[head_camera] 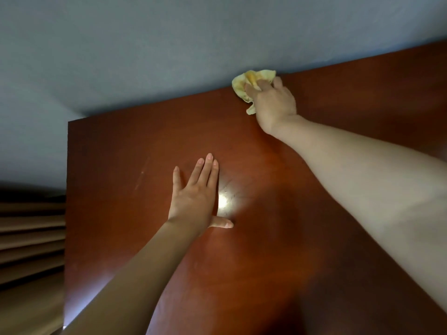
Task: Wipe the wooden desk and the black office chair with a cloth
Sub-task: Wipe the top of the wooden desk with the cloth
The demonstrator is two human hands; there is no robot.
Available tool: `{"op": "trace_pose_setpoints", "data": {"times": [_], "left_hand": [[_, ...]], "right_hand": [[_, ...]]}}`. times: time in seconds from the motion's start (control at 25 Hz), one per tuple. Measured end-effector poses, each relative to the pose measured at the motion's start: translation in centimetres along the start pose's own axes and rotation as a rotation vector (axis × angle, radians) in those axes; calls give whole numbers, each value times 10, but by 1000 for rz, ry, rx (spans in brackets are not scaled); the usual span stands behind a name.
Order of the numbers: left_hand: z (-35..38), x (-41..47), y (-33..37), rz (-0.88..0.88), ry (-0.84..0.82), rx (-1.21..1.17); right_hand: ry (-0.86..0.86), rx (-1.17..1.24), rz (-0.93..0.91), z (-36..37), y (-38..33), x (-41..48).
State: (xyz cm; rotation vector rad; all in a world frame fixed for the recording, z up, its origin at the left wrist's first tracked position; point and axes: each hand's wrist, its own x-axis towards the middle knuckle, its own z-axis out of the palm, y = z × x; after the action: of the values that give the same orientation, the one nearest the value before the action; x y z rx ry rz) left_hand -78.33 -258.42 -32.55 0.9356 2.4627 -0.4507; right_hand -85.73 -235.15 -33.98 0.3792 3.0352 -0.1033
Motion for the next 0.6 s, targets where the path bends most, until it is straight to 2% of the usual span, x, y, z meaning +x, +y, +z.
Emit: {"op": "trace_pose_setpoints", "data": {"times": [0.08, 0.32, 0.6], "left_hand": [[0, 0, 0, -2, 6, 9], [-3, 0, 1, -17, -18, -2], [-8, -1, 3, -34, -51, 15]], "right_hand": [[14, -3, 17, 2, -13, -4], [-5, 9, -419, 7, -3, -70], [-28, 140, -691, 8, 2, -158]]}}
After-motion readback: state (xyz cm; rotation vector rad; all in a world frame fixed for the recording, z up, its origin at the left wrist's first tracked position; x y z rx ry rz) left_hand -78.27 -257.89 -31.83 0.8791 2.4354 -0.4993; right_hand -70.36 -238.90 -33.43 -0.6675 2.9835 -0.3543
